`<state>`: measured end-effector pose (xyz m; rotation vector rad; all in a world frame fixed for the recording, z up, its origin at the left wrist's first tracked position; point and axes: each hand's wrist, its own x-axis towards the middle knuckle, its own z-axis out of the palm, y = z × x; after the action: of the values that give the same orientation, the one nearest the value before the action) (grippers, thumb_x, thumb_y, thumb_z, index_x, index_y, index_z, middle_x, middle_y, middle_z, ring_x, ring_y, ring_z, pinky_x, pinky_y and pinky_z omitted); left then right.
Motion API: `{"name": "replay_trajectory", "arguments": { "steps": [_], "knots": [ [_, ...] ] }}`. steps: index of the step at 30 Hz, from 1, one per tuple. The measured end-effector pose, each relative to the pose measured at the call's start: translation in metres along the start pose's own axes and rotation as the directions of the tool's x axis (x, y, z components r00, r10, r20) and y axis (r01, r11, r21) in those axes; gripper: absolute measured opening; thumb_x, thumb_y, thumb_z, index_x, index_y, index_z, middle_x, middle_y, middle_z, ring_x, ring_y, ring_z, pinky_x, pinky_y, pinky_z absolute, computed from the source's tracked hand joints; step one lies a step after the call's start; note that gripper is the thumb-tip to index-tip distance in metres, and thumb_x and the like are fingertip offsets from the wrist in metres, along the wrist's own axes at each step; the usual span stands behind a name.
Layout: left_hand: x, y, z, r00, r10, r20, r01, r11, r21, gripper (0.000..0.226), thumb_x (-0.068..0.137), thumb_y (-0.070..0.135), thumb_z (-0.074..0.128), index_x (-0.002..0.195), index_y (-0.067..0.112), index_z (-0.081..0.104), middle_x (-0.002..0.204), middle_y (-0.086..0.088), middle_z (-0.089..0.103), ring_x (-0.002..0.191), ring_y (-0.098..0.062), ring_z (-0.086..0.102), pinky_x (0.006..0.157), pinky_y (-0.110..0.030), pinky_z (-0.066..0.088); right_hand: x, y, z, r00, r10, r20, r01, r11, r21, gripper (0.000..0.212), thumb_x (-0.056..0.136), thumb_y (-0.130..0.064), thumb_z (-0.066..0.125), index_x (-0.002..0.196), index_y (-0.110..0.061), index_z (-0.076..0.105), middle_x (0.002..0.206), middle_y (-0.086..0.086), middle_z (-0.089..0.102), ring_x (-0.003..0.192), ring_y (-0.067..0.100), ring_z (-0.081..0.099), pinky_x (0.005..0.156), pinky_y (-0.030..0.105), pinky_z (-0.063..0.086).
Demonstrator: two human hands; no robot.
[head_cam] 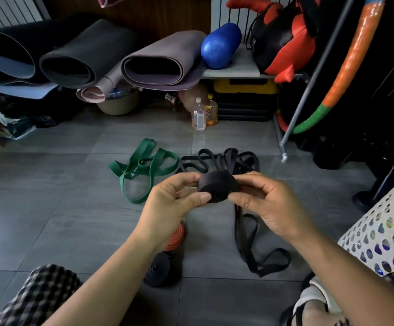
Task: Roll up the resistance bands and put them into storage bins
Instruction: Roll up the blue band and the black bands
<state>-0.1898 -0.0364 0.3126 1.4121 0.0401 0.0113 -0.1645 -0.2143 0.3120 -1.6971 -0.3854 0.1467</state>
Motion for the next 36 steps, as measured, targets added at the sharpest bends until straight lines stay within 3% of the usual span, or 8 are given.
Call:
{"name": "replay_trajectory", "arguments": {
  "steps": [11,14,16,18,24,32,34,36],
  "knots": [
    [-0.003,-0.019,0.016,0.977,-0.196,0.086,0.213,0.846,-0.489,0.028,0.07,0.002,0.06,0.098,0.001,0.059,0.094,-0.012,0.069,0.086,-0.021,0.069,0.074,-0.026,0.057,-0.002,-0.001,0.011,0.995,0.079,-0.056,-0.063,0.969,0.241,0.023,0.064,-0.021,0.068,0.088,-0.023,0.068,0.083,-0.012,0.073,0.084,0.001,0.067,0.072,0.009,0.047],
    [0.005,-0.016,0.003,0.992,-0.1,0.077,0.085,0.982,0.171,0.029,0.076,-0.004,0.067,0.093,0.02,0.064,0.091,0.002,0.066,0.083,-0.01,0.066,0.077,-0.024,0.053,-0.002,0.002,-0.003,0.999,-0.04,-0.034,0.025,0.931,-0.364,0.027,0.07,-0.022,0.073,0.096,-0.02,0.07,0.085,-0.011,0.07,0.084,0.007,0.065,0.075,0.017,0.05],
    [0.01,-0.015,-0.003,0.982,0.082,0.17,-0.167,0.793,0.585,0.041,0.073,0.0,0.073,0.099,0.03,0.063,0.097,0.011,0.058,0.087,-0.001,0.059,0.078,-0.013,0.048,-0.003,0.007,-0.002,0.985,-0.161,0.056,0.154,0.701,-0.696,0.03,0.074,-0.022,0.073,0.103,-0.014,0.069,0.092,-0.003,0.068,0.085,0.015,0.063,0.074,0.028,0.05],
    [0.009,-0.013,-0.002,0.958,0.136,0.254,-0.271,0.728,0.63,0.043,0.072,0.002,0.074,0.097,0.035,0.063,0.09,0.017,0.059,0.082,0.004,0.057,0.074,-0.008,0.045,-0.004,0.009,0.003,0.975,-0.198,0.1,0.208,0.663,-0.719,0.031,0.075,-0.023,0.073,0.104,-0.012,0.069,0.092,0.0,0.068,0.084,0.019,0.064,0.072,0.033,0.051],
    [0.001,0.002,0.007,0.998,0.048,0.044,-0.049,0.998,0.03,0.03,0.071,-0.009,0.066,0.088,0.016,0.064,0.073,0.006,0.071,0.066,-0.007,0.065,0.061,-0.019,0.052,0.0,-0.001,-0.001,1.0,0.011,0.024,-0.009,0.995,-0.099,0.031,0.063,-0.03,0.069,0.094,-0.027,0.066,0.088,-0.01,0.071,0.088,0.003,0.065,0.081,0.018,0.05],
    [-0.005,-0.016,0.015,0.991,-0.125,0.039,0.129,0.867,-0.482,0.028,0.071,0.005,0.059,0.098,0.001,0.059,0.093,-0.011,0.068,0.081,-0.02,0.068,0.066,-0.025,0.056,-0.006,0.001,0.021,0.996,0.054,-0.07,-0.04,0.982,0.183,0.02,0.071,-0.014,0.066,0.09,-0.021,0.065,0.083,-0.016,0.072,0.083,-0.003,0.066,0.071,0.007,0.046],
    [-0.003,-0.017,0.011,0.987,-0.155,0.045,0.161,0.922,-0.351,0.026,0.074,0.003,0.061,0.1,0.005,0.06,0.097,-0.009,0.067,0.086,-0.021,0.067,0.07,-0.024,0.055,-0.003,0.004,0.015,0.996,0.073,-0.051,-0.073,0.997,0.003,0.019,0.074,-0.015,0.069,0.091,-0.023,0.066,0.085,-0.01,0.073,0.084,0.002,0.066,0.073,0.013,0.048],
    [0.002,-0.014,0.0,1.0,-0.01,0.03,0.005,0.988,0.155,0.032,0.077,-0.001,0.066,0.101,0.02,0.062,0.102,0.004,0.063,0.092,-0.013,0.063,0.073,-0.016,0.052,0.0,0.009,0.004,0.999,0.023,-0.029,-0.032,0.92,-0.39,0.024,0.074,-0.02,0.072,0.097,-0.019,0.069,0.089,-0.007,0.07,0.083,0.01,0.065,0.074,0.022,0.049]
  ]
}}
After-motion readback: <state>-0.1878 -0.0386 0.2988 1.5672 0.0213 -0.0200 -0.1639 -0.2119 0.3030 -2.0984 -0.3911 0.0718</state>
